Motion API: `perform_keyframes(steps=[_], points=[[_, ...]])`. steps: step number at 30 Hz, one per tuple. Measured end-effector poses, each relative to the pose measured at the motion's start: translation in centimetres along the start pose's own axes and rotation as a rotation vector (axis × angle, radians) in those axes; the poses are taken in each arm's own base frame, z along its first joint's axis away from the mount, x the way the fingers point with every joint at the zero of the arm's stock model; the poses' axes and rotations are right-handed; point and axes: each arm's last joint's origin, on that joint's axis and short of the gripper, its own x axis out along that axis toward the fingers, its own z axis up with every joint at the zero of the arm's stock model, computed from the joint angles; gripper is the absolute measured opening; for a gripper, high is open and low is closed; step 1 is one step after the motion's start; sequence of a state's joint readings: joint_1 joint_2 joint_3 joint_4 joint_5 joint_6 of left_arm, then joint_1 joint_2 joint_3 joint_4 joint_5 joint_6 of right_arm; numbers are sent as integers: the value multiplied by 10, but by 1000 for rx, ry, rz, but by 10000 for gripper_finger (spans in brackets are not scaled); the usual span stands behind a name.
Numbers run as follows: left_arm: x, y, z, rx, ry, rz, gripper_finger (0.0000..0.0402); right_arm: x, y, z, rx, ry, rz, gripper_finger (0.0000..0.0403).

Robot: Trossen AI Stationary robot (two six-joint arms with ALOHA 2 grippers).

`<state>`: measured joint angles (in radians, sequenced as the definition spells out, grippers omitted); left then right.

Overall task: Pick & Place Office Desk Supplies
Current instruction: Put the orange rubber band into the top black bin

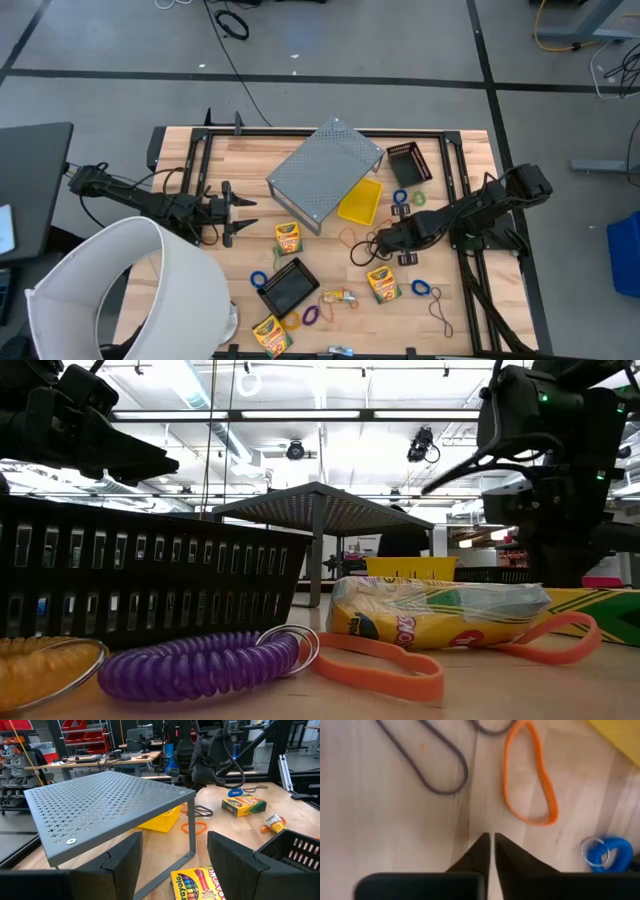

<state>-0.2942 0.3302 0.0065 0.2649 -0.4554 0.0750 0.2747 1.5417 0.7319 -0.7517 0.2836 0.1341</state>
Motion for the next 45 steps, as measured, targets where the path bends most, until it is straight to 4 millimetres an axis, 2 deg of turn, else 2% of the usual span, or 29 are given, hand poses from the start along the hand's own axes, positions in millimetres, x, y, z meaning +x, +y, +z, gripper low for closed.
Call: perform_keyframes(steps=[9,12,16,22,36,42,45], points=[[0,0,0,0,0,0,227,1,-6,5,-41,-34,2,163],[0,0,0,0,0,0,227,2,-9,10,-54,-78,3,183],[0,0,0,0,0,0,227,3,-14,13,-63,-104,13,188],[0,0,0,0,0,0,227,7,-19,16,-63,-147,79,162],[0,0,-1,3,6,-1,227,12,-21,14,-94,-174,104,88],[0,0,-1,4,7,0,227,12,-21,15,-84,-185,86,15],[0,0,-1,4,7,0,227,13,-21,16,-68,-186,77,7]])
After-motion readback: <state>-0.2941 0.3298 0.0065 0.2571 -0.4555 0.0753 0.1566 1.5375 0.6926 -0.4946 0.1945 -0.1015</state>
